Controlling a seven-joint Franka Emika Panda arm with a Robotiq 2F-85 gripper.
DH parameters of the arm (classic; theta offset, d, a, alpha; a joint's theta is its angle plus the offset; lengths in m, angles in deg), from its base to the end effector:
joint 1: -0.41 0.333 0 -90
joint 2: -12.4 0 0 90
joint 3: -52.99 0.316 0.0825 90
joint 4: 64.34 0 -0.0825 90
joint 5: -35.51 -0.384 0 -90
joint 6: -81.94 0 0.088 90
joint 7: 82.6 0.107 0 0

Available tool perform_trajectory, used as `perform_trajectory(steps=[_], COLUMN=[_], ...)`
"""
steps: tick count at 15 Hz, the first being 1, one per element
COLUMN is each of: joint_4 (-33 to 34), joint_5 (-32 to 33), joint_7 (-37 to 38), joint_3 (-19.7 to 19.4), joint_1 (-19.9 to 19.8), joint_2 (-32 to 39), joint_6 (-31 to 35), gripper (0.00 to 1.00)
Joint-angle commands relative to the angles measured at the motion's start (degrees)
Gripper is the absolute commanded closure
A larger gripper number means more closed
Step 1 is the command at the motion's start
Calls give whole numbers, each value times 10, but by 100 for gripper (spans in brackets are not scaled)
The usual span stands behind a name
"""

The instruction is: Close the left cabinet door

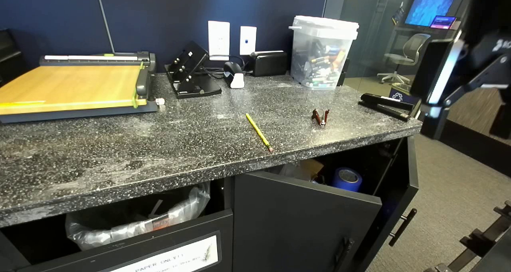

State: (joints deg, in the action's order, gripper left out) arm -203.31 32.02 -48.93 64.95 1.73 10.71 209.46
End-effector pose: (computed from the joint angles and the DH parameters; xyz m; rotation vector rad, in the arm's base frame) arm 0.4501 0.1080 0.3045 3.0367 -0.6120 -0.2673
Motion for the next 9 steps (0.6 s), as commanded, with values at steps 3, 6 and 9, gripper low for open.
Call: perform_trajectory(steps=[3,6,9], joint_4=[75,103,134], joint_5=[3,-3,-18], joint_7=[33,33,18], joint_3=[-30,-48,-59], joint_1=[38,57,68], joint_2=[152,215,269], joint_6=[27,39,53], gripper=[0,0,0])
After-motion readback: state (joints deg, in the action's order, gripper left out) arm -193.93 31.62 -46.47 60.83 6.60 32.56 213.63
